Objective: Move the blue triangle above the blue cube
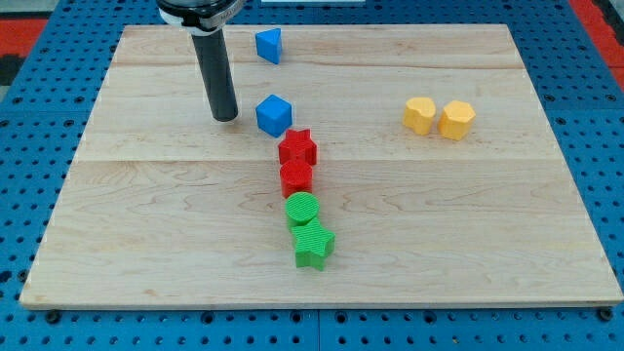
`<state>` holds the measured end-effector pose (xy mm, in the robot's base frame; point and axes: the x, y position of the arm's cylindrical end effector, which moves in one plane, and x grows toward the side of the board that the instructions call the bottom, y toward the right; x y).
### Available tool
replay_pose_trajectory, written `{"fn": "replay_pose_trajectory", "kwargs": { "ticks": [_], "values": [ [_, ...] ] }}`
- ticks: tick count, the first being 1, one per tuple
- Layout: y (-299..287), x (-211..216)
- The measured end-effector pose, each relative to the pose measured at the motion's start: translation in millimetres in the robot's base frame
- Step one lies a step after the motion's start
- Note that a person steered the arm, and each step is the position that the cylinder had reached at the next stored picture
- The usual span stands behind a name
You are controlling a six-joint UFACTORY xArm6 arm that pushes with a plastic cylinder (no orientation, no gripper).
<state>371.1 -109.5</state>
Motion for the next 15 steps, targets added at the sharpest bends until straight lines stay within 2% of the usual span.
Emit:
{"fn": "replay_pose_trajectory", "kwargs": {
  "ticks": [2, 3, 4, 5, 6, 7, 8, 9, 10, 11, 12, 13, 15],
  "values": [
    [59.3, 15.1],
    [10.8, -0.3],
    [-37.9, -56.7],
    [-45.5, -115.5],
    [-6.5, -141.8],
    [9.0, -141.8],
    [0.3, -152.8],
    [66.4, -131.4],
    [78.2, -130.4],
    [73.4, -162.0],
    [110.3, -160.5],
    [119.4, -124.5],
    [121.1, -87.4]
  ]
}}
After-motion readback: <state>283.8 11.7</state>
